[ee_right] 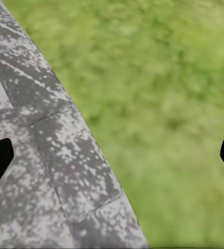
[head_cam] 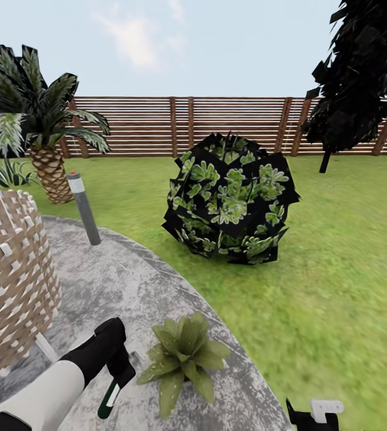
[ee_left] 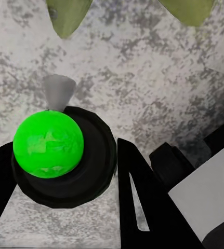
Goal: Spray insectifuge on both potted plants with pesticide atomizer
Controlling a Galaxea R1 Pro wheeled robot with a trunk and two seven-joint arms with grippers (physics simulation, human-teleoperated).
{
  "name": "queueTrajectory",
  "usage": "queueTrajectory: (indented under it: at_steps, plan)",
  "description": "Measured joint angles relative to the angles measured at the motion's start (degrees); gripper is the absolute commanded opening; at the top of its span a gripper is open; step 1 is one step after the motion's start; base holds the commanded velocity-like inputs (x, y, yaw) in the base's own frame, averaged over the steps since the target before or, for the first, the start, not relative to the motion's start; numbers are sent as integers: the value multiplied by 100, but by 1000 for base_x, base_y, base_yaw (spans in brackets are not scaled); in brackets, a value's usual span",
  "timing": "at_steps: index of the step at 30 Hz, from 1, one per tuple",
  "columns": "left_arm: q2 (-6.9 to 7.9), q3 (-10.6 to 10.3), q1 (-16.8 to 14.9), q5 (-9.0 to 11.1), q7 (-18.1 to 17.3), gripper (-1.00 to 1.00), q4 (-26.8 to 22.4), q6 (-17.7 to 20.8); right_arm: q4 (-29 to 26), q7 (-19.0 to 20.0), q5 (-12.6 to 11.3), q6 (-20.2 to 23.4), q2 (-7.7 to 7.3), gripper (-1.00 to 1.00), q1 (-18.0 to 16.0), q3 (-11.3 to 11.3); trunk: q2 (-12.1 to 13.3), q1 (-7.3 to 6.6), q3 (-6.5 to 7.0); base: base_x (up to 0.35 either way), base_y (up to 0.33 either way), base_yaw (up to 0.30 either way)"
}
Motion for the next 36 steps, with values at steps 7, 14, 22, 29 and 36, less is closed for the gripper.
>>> queueTrajectory:
  at_steps: [7, 14, 22, 29, 36]
  plan:
    - [5, 8, 0, -3, 2, -100, -1, 9, 0, 0, 0, 0, 0, 100, 0, 0, 0, 0, 0, -278, -128, 273]
    - [-65, -8, -28, -9, 19, -100, -21, 127, 0, 0, 0, 0, 0, 100, 0, 0, 0, -4, 0, 16, -259, 273]
    - [-68, -60, -80, -62, 2, -100, -27, 378, 0, 7, 16, 0, -31, 100, 1, -1, 0, -3, 0, 43, -119, 54]
    - [-88, -117, -95, -61, -346, -100, -290, 653, 0, 8, 21, 0, -40, 100, 1, 0, 0, -3, 0, 0, -1, 0]
    - [-114, -688, -93, -613, -1068, -100, -317, 652, 0, 8, 19, 0, -14, 100, 1, 0, 0, -3, 0, 0, 0, 58]
